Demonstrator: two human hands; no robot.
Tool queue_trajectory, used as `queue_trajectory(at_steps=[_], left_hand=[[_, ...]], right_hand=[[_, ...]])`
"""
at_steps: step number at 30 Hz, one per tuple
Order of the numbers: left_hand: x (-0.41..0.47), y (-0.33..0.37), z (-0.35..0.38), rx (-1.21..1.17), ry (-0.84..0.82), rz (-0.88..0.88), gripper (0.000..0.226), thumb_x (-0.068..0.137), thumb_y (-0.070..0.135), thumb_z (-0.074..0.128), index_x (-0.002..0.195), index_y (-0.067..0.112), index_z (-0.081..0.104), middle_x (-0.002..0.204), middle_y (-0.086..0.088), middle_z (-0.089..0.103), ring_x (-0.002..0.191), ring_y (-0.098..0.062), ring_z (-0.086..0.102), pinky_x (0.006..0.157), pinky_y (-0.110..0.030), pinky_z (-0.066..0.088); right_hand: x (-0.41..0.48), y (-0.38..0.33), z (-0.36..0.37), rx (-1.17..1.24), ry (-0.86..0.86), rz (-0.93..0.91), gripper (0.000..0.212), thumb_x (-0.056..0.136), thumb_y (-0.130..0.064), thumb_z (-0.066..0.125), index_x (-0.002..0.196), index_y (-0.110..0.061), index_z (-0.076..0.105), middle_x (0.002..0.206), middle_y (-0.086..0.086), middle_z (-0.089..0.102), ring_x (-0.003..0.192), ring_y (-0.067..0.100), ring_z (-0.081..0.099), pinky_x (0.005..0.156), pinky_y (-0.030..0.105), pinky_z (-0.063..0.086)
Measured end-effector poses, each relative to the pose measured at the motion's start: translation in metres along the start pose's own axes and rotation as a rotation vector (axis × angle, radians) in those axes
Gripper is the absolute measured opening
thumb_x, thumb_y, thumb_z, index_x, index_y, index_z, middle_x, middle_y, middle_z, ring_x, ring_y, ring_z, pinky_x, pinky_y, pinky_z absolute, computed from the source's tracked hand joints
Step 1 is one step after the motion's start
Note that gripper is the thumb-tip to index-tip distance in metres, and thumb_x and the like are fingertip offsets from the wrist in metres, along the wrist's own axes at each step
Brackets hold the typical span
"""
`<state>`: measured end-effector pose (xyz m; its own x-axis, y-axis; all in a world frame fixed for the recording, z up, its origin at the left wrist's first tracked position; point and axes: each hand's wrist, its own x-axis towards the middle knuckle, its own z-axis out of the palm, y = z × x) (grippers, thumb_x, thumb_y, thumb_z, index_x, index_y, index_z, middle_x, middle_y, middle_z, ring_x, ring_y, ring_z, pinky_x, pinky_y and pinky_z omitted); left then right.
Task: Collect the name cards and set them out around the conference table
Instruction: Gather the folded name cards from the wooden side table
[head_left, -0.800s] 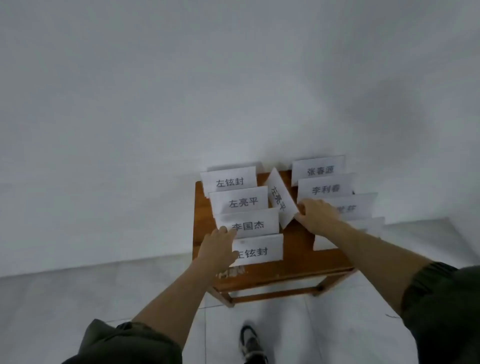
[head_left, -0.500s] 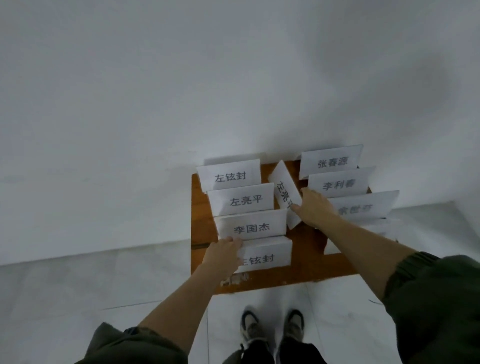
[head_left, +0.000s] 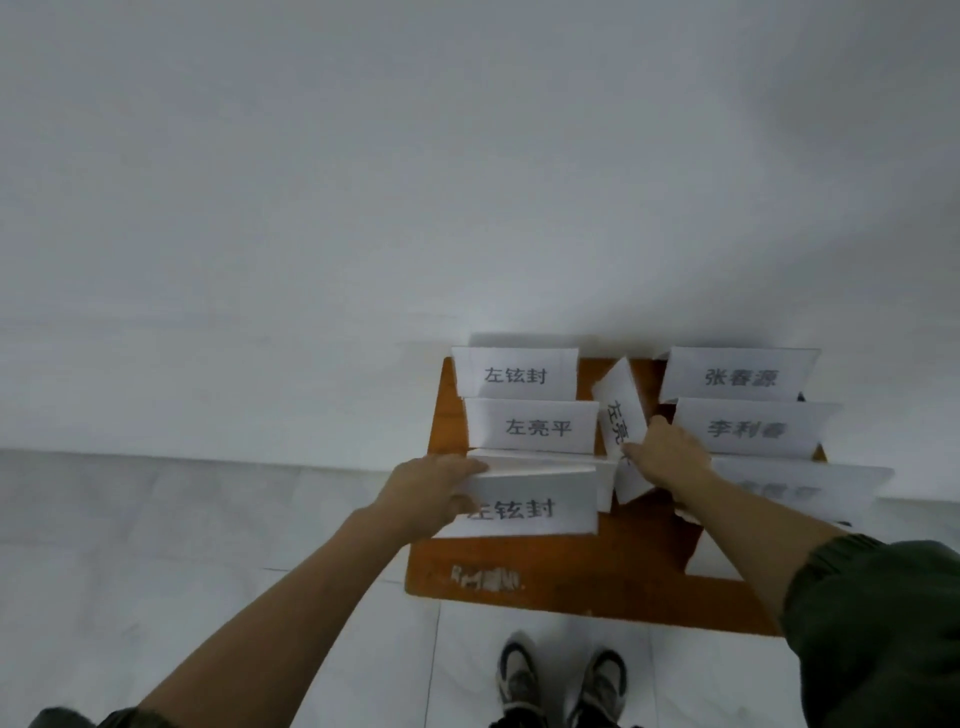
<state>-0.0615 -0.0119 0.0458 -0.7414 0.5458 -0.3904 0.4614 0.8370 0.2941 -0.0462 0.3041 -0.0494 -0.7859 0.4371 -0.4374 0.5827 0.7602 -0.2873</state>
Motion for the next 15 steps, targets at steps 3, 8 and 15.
queue_trajectory(at_steps=[3, 8, 15], left_hand=[[0.004, -0.001, -0.035, -0.005, 0.079, -0.028, 0.042, 0.092, 0.041, 0.057, 0.133, 0.035, 0.05, 0.125, 0.009, 0.061, 0.11, -0.015, 0.058, 0.089, -0.034, 0.05], [0.038, -0.006, -0.081, 0.033, 0.207, -0.053, 0.044, 0.094, 0.036, 0.055, 0.137, 0.033, 0.046, 0.129, 0.007, 0.058, 0.11, -0.018, 0.055, 0.086, -0.033, 0.044], [0.13, -0.02, -0.098, 0.18, 0.194, -0.05, 0.045, 0.094, 0.032, 0.054, 0.139, 0.03, 0.044, 0.13, 0.002, 0.058, 0.109, -0.022, 0.057, 0.086, -0.035, 0.046]], right_hand=[[0.002, 0.0, -0.001, -0.001, -0.005, -0.014, 0.039, 0.091, -0.043, 0.06, 0.112, -0.012, 0.049, 0.104, 0.01, 0.061, 0.088, 0.025, 0.06, 0.078, 0.04, 0.055], [0.005, 0.001, -0.001, -0.019, -0.023, -0.009, 0.039, 0.09, -0.044, 0.06, 0.112, -0.013, 0.05, 0.096, 0.007, 0.058, 0.08, 0.021, 0.056, 0.065, 0.032, 0.048], [0.009, 0.005, 0.004, 0.004, -0.048, 0.015, 0.044, 0.088, -0.046, 0.059, 0.12, -0.018, 0.046, 0.094, 0.0, 0.055, 0.083, 0.019, 0.056, 0.068, 0.031, 0.045]])
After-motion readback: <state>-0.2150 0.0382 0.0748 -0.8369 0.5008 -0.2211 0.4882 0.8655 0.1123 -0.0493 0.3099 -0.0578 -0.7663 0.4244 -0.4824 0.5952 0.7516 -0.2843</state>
